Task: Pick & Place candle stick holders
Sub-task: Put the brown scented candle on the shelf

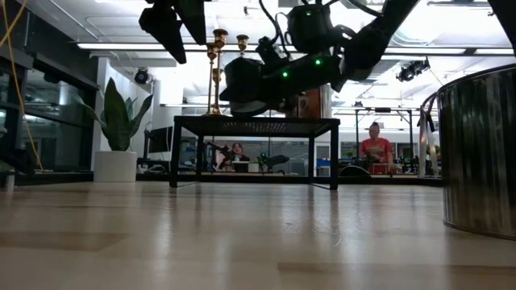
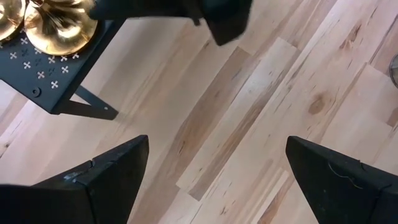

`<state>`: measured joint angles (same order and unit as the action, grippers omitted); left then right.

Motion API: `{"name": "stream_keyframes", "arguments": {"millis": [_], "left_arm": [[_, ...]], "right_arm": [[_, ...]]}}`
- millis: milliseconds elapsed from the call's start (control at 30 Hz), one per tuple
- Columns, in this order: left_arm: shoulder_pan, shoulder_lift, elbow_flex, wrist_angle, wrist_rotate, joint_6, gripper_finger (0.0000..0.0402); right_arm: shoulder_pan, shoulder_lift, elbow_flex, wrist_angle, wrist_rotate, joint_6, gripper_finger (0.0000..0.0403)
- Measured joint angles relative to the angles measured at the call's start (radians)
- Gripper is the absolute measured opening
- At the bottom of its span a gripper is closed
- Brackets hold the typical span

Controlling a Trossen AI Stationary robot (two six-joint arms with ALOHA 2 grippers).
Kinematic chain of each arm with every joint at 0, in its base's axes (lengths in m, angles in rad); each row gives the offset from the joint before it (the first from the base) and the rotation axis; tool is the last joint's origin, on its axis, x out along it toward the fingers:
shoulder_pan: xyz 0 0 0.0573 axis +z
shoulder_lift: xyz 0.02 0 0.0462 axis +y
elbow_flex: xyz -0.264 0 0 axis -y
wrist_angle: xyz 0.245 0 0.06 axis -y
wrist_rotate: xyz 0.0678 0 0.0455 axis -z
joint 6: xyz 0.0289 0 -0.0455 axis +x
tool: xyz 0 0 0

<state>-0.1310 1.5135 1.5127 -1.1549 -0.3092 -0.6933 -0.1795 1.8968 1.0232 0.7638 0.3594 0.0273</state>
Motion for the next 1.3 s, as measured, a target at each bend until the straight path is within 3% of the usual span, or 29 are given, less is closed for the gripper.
{"name": "stream_keyframes", "arguments": {"millis": [200,1100,1300], "left_arm": [[0.0,0.0,0.0,0.001,0.0,0.003,0.0374],[0.0,0.0,0.0,0.003,0.016,0.008,0.0374],[0.0,0.0,0.0,0.003,0.03,0.007,0.0374]], "right_arm": [[-0.014,0.007,0.01,0.001,0.077,-0.002,0.0346],[-0.043,0.007,0.01,-0.049,0.011,-0.055,0.0347],[-0.043,0.007,0.01,-0.057,0.02,-0.107,0.0364]]}}
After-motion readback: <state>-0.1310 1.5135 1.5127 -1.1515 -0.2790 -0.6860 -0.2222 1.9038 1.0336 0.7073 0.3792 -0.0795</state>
